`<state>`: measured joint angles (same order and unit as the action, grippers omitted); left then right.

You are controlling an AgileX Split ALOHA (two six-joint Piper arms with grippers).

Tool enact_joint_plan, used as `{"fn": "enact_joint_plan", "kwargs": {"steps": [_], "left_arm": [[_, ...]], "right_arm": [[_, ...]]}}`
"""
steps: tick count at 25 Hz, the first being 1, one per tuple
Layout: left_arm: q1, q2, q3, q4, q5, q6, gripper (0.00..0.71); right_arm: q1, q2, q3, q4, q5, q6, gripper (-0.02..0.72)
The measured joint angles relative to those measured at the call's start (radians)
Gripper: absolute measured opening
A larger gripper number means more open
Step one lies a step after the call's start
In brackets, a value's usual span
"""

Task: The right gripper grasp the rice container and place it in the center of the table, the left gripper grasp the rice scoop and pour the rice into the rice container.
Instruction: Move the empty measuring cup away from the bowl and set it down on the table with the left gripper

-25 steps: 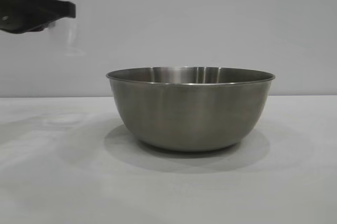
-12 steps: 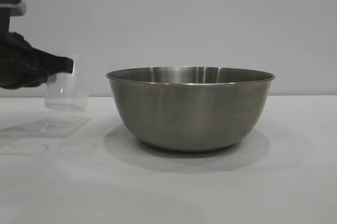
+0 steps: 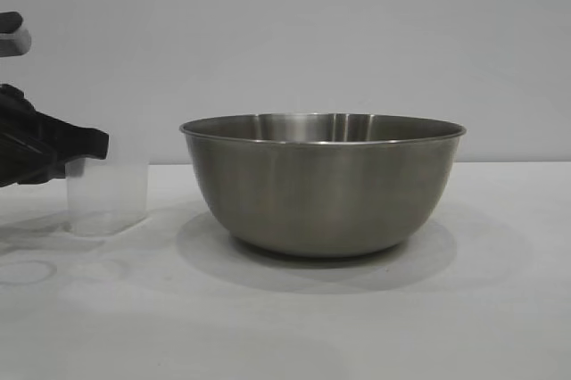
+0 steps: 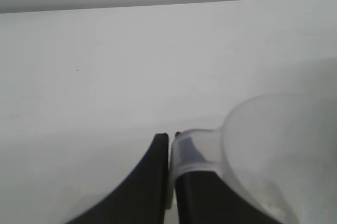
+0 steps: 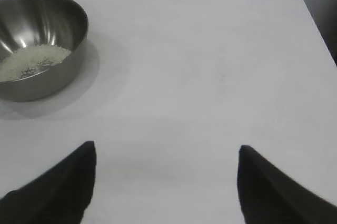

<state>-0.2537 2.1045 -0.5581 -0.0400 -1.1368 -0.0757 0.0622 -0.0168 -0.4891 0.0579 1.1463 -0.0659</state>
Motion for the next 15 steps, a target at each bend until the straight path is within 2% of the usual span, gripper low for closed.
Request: {"fn": "enact_joint_plan", "kwargs": {"steps": [2, 8, 10, 14, 15], "left_arm": [[0.000, 0.000, 0.017, 0.002, 0.000, 0.000, 0.047], [0.000, 0.000, 0.077, 0.004, 0.000, -0.004, 0.335], [0.000, -0.010, 0.098, 0.004, 0.000, -0.009, 0.400], [0.000, -0.071, 0.161, 0.004, 0.000, -0.026, 0.391], [0.000, -0.091, 0.181, 0.004, 0.000, -0.026, 0.432]], "right_arm": [[0.000, 0.000, 0.000, 0.000, 0.000, 0.000, 0.477], [0.000, 0.000, 0.000, 0.000, 0.000, 0.000, 0.477], [0.000, 0.000, 0.000, 0.000, 0.000, 0.000, 0.477], [0.000, 0.000, 0.000, 0.000, 0.000, 0.000, 0.477], [0.000, 0.000, 0.000, 0.000, 0.000, 0.000, 0.477]]}}
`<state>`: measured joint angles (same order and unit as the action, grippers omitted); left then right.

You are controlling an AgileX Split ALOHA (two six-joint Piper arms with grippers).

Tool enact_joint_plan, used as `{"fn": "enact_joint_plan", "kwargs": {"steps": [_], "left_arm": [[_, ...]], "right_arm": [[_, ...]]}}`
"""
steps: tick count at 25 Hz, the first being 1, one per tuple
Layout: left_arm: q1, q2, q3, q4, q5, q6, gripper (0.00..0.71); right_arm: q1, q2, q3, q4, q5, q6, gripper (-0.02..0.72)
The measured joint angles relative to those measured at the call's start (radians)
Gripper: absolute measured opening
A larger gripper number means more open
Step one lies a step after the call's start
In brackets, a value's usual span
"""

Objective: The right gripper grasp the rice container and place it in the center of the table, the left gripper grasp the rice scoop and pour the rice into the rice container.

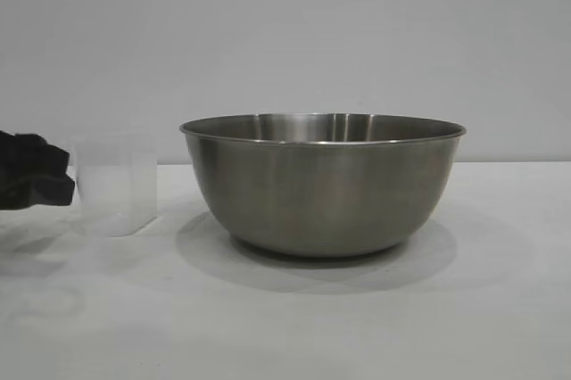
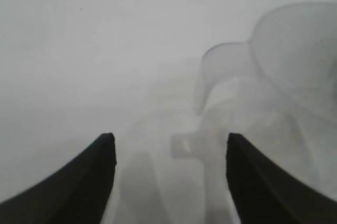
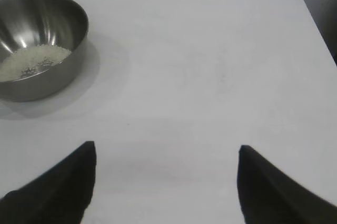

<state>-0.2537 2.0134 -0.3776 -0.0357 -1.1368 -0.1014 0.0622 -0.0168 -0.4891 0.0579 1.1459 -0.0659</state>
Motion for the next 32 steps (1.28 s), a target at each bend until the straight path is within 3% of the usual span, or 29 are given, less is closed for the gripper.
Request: {"fn": "enact_joint_plan", "kwargs": {"steps": [10, 14, 24, 26, 27, 32], "left_arm": [[0.000, -0.217, 0.131, 0.037, 0.002, 0.000, 0.417], [0.000, -0.320, 0.135, 0.062, 0.085, 0.000, 0.417], [0.000, -0.606, 0.142, 0.133, 0.451, -0.024, 0.417], [0.000, -0.656, 0.125, 0.137, 0.561, -0.026, 0.417], [0.000, -0.681, 0.113, 0.148, 0.620, -0.028, 0.455], [0.000, -0.801, 0.049, 0.181, 0.889, -0.073, 0.444]], "right_arm": [[0.000, 0.000, 0.000, 0.000, 0.000, 0.000, 0.477], [0.000, 0.000, 0.000, 0.000, 0.000, 0.000, 0.477], [0.000, 0.000, 0.000, 0.000, 0.000, 0.000, 0.477], [0.000, 0.000, 0.000, 0.000, 0.000, 0.000, 0.477], [0.000, 0.000, 0.000, 0.000, 0.000, 0.000, 0.477], [0.000, 0.000, 0.000, 0.000, 0.000, 0.000, 0.477]]}}
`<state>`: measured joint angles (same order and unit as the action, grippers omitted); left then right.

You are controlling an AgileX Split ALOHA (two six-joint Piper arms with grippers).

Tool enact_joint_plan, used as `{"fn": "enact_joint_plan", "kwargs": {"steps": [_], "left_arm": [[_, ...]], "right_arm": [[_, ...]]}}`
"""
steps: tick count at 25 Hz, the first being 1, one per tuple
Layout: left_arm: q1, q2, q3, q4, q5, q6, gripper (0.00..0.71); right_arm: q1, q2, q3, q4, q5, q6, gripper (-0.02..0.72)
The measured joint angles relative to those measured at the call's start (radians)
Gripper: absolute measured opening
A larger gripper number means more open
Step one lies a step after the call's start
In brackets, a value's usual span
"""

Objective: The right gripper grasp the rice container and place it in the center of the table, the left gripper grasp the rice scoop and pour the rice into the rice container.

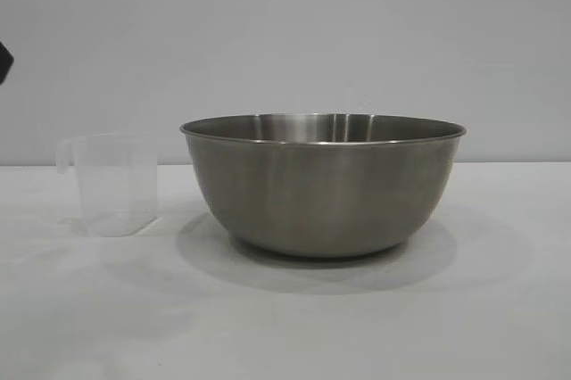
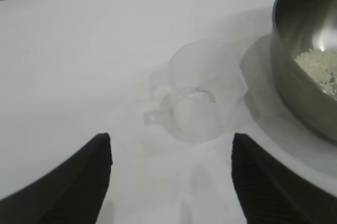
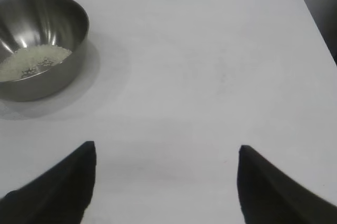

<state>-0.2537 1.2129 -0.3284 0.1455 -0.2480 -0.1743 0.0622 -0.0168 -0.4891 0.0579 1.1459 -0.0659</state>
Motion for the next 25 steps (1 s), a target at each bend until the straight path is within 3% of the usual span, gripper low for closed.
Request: {"fn": "enact_joint_plan", "kwargs": {"steps": [9, 13, 19, 25], "left_arm": [[0.000, -0.282, -0.162, 0.000, 0.535, -0.031, 0.444], [0.000, -0.417, -0.218, -0.044, 0.761, 0.063, 0.444], [0.000, -0.641, -0.266, -0.196, 1.033, 0.225, 0.444], [0.000, -0.823, -0.269, -0.233, 1.261, 0.262, 0.444]], "right_arm": [[0.000, 0.000, 0.000, 0.000, 0.000, 0.000, 0.477], [0.000, 0.000, 0.000, 0.000, 0.000, 0.000, 0.477], [0.000, 0.000, 0.000, 0.000, 0.000, 0.000, 0.477], [0.000, 0.000, 0.000, 0.000, 0.000, 0.000, 0.477]]}}
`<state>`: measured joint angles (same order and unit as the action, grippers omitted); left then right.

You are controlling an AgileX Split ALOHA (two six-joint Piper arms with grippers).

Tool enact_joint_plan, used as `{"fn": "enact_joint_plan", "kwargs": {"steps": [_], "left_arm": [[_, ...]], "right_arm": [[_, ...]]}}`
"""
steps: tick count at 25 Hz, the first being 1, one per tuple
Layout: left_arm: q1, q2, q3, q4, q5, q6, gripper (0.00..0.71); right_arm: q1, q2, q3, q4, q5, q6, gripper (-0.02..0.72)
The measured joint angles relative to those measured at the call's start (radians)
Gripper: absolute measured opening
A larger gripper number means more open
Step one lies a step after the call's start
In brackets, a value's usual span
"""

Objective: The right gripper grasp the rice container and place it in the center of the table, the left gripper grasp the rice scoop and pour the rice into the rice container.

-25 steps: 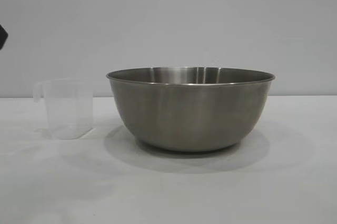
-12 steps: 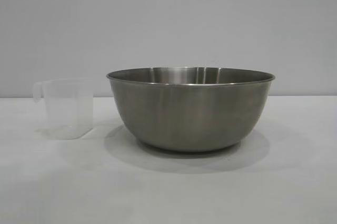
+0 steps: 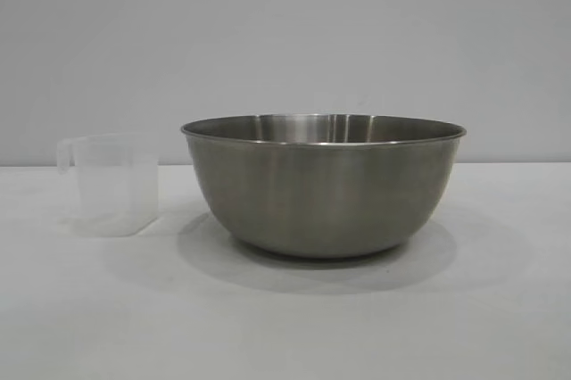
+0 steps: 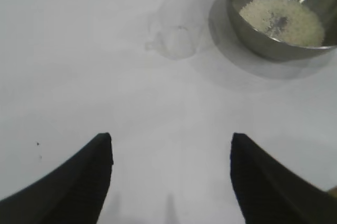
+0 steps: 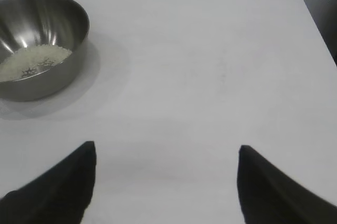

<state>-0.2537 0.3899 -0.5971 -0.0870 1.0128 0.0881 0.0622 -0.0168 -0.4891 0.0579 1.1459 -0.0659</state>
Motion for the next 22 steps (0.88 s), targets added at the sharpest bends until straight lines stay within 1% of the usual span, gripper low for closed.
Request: {"fn": "enact_joint_plan", "kwargs": {"steps": [4, 7, 10, 14, 18, 22], "left_arm": [[0.000, -0.117, 0.017, 0.027, 0.136, 0.004, 0.444], [0.000, -0.207, 0.041, 0.043, 0.194, 0.004, 0.444], [0.000, -0.297, 0.065, 0.053, 0.210, 0.004, 0.444], [0.000, -0.393, 0.067, 0.080, 0.212, 0.004, 0.444], [0.000, -0.407, 0.067, 0.116, 0.221, 0.004, 0.444], [0.000, -0.409, 0.067, 0.106, 0.223, -0.010, 0.444]], "right_arm": [[0.000, 0.000, 0.000, 0.000, 0.000, 0.000, 0.477], [0.000, 0.000, 0.000, 0.000, 0.000, 0.000, 0.477], [0.000, 0.000, 0.000, 0.000, 0.000, 0.000, 0.477], [0.000, 0.000, 0.000, 0.000, 0.000, 0.000, 0.477], [0.000, 0.000, 0.000, 0.000, 0.000, 0.000, 0.477], [0.000, 0.000, 0.000, -0.002, 0.000, 0.000, 0.477]]}}
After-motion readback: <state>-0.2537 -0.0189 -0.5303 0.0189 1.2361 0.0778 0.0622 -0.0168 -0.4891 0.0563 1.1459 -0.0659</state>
